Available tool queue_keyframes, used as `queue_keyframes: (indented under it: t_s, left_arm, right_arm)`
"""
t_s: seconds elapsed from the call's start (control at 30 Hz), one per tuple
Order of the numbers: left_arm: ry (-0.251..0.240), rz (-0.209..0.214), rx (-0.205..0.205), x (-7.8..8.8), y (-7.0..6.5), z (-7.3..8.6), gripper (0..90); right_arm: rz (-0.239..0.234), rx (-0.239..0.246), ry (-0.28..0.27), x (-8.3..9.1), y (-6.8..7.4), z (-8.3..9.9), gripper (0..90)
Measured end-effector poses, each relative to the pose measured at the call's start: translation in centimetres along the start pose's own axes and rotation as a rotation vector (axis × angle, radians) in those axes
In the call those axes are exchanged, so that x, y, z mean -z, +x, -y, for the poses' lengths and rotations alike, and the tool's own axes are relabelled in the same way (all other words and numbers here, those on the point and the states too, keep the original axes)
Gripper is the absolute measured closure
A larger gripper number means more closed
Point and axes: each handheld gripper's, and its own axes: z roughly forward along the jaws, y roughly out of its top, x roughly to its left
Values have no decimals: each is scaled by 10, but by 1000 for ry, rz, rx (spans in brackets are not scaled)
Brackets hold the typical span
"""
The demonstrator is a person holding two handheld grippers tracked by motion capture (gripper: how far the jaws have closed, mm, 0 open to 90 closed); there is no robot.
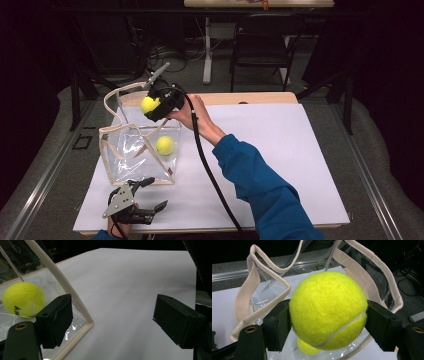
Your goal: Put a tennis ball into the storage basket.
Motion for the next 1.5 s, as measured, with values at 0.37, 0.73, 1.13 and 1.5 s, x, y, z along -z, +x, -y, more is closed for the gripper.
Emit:
queue_keyframes:
  t_s: [0.37,0.73,1.13,1.5]
  left_arm:
    - [-1,-6,-4,1,-1,0,158]
    - [-3,-3,-6,0,-1,0,158]
    - [4,-2,-11,-1,-2,-1,158]
    - [3,-2,-9,-1,-1,-1,158]
  right_arm:
    - [10,-20,-31,11,1,1,92]
    - [-68,-49,-116,44,-6,15,0]
    - [-53,-60,-122,65,-11,49,0]
    - [-39,-76,-97,73,-15,71,0]
